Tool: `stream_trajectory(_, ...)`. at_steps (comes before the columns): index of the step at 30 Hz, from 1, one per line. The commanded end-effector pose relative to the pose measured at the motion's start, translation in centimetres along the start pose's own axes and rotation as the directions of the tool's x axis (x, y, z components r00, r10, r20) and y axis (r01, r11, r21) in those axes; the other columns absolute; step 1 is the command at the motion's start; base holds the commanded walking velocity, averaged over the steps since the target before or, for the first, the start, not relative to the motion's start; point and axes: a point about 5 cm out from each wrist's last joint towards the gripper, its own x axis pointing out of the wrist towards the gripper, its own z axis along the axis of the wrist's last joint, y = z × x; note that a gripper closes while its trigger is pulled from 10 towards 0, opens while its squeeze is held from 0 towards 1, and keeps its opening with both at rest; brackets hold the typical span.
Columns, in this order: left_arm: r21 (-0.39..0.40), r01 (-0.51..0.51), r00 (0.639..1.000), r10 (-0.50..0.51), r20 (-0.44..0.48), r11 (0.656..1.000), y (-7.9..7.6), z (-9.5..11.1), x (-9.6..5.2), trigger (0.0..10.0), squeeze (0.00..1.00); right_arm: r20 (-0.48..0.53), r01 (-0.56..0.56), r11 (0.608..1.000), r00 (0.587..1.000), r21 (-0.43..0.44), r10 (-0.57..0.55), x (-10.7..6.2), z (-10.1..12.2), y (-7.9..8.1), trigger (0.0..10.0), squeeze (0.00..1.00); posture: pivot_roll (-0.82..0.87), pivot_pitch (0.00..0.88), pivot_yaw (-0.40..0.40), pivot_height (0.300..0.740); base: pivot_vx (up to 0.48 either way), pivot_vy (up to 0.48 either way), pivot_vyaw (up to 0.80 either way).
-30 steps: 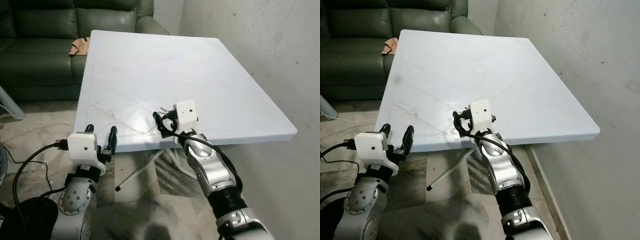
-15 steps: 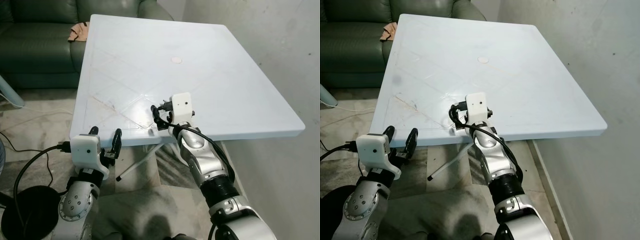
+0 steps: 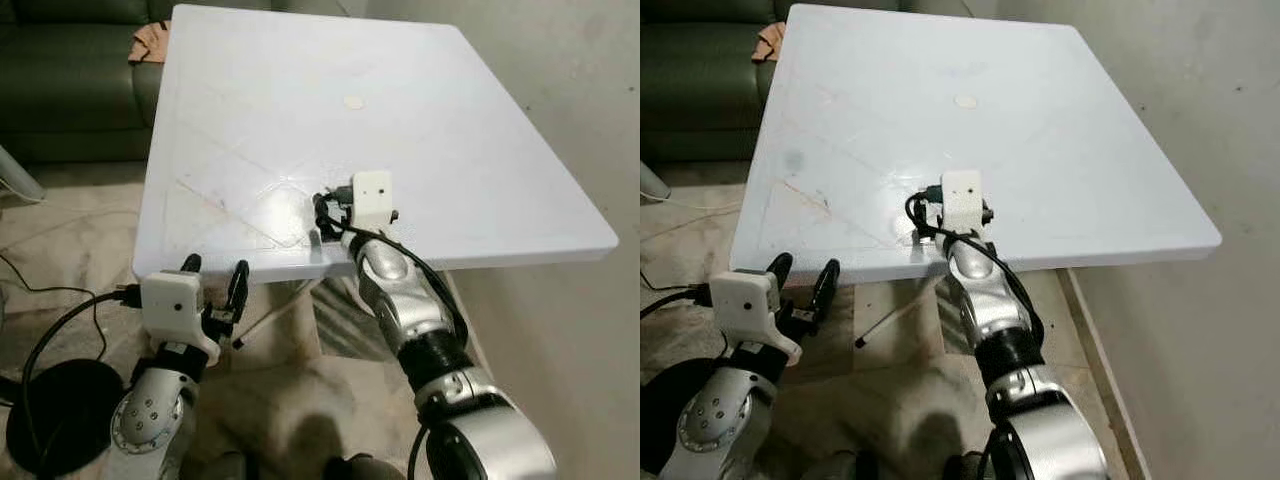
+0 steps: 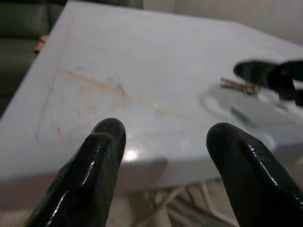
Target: Hang keys on a hook
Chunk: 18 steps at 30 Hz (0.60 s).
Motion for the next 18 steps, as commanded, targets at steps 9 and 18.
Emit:
stream_trajectory(9,-0.003,-0.008,1.000,0.008,-0.015,1.000,-0.16,0.42,-0.87,10.0,0.00,-0.007,0.017,0.999,1.000,0.035,-0.017,0.26,0.04,1.57,3.5,0.00,0.08,0.243,-0.115,0.724,0.000,0.000,0.00)
stream_trajectory(18,-0.003,-0.023,0.999,0.023,-0.032,1.000,-0.10,0.35,-1.28,10.0,0.00,-0.006,0.028,1.000,1.000,0.009,-0.027,0.32,-0.28,1.45,0.0,0.00,0.09,0.257,-0.119,0.724,0.000,0.000,0.00)
